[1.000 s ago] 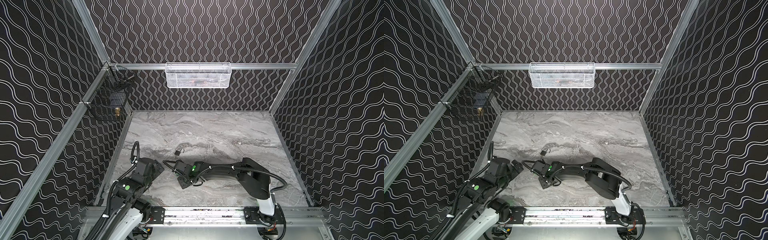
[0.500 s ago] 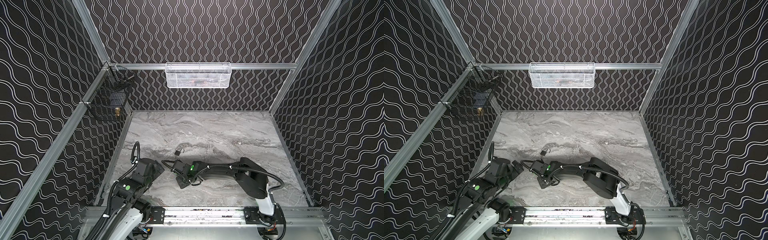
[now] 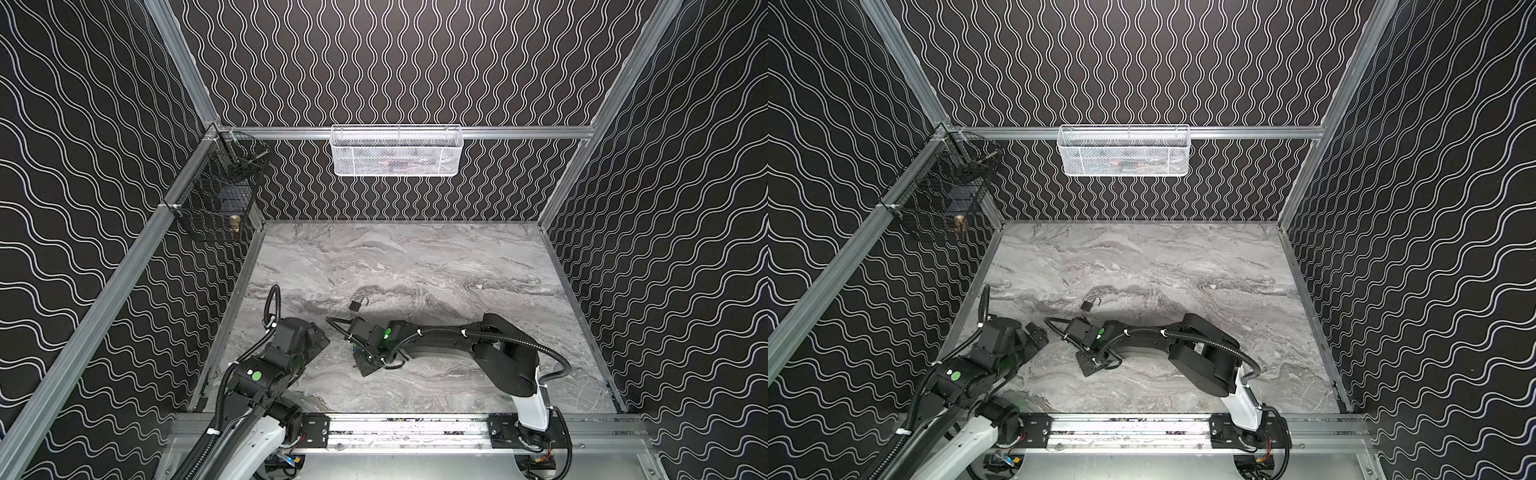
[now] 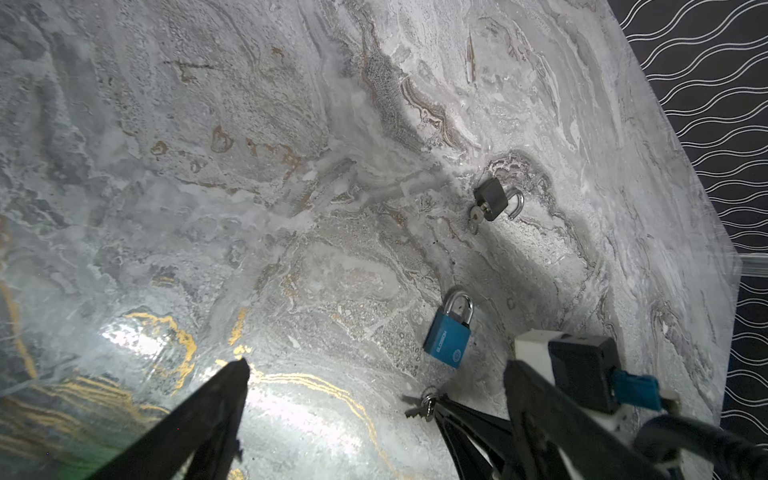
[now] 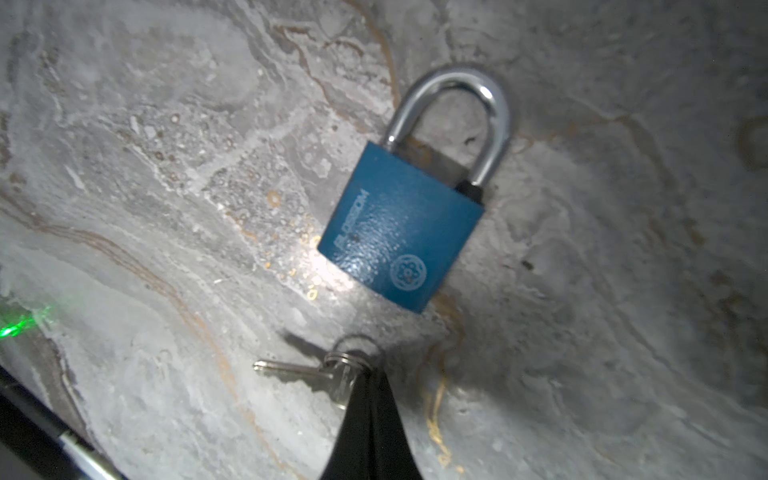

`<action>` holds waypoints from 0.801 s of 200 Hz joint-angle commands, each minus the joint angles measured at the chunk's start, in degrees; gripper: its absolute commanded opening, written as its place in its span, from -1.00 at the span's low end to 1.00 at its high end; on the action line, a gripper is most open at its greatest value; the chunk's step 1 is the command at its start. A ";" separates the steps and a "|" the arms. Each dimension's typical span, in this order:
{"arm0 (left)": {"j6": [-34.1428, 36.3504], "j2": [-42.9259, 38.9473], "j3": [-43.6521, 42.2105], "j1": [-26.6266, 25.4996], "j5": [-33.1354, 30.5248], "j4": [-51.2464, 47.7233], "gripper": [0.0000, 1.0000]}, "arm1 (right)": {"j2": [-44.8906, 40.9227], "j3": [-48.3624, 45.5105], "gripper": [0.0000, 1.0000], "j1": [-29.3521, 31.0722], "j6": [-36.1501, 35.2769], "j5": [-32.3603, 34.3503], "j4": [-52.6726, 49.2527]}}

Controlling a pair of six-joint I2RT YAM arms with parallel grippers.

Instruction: Unlock with the key

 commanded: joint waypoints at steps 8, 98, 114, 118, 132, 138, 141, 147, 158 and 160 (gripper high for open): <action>-0.66 0.30 -0.23 0.04 0.68 1.61 0.97 | -1.55 -1.22 -1.00 -0.57 -0.33 -0.68 1.73; 0.45 2.14 -0.38 0.04 4.18 4.40 0.97 | -6.35 -6.29 -1.00 -2.59 1.61 -2.08 7.07; 0.56 2.43 -0.82 0.04 5.12 5.65 0.96 | -5.83 -5.43 -0.83 -2.60 1.15 -1.94 7.28; 0.56 2.54 -0.92 0.04 5.33 6.00 0.96 | -5.60 -5.27 -0.73 -2.59 1.02 -1.97 7.27; 1.02 2.64 -1.38 0.04 5.75 6.74 0.95 | -5.10 -4.69 -0.58 -2.56 0.91 -1.60 7.05; 1.25 2.60 -1.45 0.09 5.82 6.80 0.95 | -5.18 -4.81 -0.53 -2.58 0.75 -1.32 7.21; 1.38 2.75 -1.46 0.10 5.78 6.81 0.95 | -5.05 -4.90 -0.51 -2.59 0.65 -1.22 7.37; 1.48 2.80 -1.57 0.04 5.69 6.56 0.95 | -4.93 -5.11 -0.49 -2.59 0.48 -1.32 7.77; 1.79 2.91 -1.55 0.04 5.68 6.36 0.95 | -4.30 -5.13 -0.48 -2.58 -0.02 -1.45 7.97; 1.83 2.93 -1.61 0.06 5.68 6.37 0.95 | -4.22 -5.06 -0.48 -2.55 -0.04 -1.51 7.97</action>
